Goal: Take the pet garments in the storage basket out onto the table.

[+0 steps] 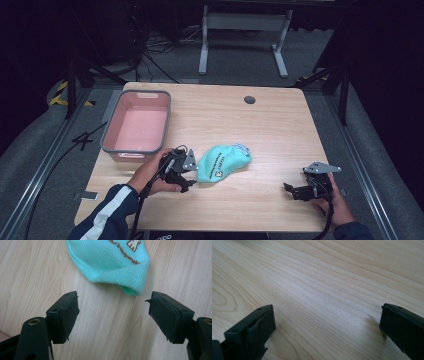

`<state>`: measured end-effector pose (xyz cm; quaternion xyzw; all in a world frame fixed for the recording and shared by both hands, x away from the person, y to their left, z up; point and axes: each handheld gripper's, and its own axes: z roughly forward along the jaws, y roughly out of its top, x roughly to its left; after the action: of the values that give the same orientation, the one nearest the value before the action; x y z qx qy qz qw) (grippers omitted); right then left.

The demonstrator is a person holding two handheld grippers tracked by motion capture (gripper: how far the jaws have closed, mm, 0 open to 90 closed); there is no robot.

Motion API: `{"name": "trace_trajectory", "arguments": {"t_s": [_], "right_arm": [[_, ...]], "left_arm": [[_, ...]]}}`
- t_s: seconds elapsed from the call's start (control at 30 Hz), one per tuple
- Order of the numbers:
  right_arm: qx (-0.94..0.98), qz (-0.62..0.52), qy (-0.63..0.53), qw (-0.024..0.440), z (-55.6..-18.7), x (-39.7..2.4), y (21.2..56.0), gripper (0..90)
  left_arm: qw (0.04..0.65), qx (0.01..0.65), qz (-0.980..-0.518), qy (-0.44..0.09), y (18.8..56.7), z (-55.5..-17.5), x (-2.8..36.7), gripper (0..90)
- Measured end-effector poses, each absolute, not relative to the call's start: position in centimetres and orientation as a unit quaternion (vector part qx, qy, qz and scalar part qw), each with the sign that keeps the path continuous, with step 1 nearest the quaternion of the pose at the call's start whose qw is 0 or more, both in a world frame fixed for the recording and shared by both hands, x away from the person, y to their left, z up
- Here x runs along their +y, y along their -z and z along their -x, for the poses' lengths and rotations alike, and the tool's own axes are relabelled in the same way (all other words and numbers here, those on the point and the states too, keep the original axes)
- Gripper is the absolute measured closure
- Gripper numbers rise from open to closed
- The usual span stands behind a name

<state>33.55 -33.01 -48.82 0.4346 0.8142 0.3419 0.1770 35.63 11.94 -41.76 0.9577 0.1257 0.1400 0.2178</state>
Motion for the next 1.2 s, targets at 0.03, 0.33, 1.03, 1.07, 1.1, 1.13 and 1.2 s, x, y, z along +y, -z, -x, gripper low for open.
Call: {"name": "trace_trajectory", "arguments": {"t_s": [0.03,0.33,1.03,1.07,1.1,1.13,1.2], "right_arm": [[0.814,-0.435,-0.342,0.177,-33.5,-33.0,48.8,0.5],[0.814,-0.435,-0.342,0.177,-33.5,-33.0,48.8,0.6],[0.814,-0.435,-0.342,0.177,-33.5,-33.0,48.8,0.6],[0.814,-0.435,-0.342,0.178,-33.5,-33.0,48.8,0.5],[0.814,-0.435,-0.342,0.178,-33.5,-33.0,48.8,0.6],[0.814,-0.436,-0.341,0.178,-33.5,-33.0,48.8,0.6],[0.814,-0.436,-0.342,0.178,-33.5,-33.0,48.8,0.6]], "left_arm": [[0.214,0.125,-0.959,-0.138,41.8,-35.5,12.2,24.4],[0.201,0.135,-0.960,-0.141,43.0,-34.6,14.5,24.1],[0.203,0.172,-0.952,-0.150,44.3,-32.3,20.8,23.7],[0.209,0.177,-0.950,-0.147,44.3,-32.2,21.1,23.4],[0.212,0.184,-0.948,-0.148,44.3,-32.1,21.5,23.5],[0.216,0.189,-0.947,-0.147,44.4,-32.0,22.1,23.4],[0.214,0.197,-0.945,-0.148,44.7,-31.9,22.9,23.4]]}}
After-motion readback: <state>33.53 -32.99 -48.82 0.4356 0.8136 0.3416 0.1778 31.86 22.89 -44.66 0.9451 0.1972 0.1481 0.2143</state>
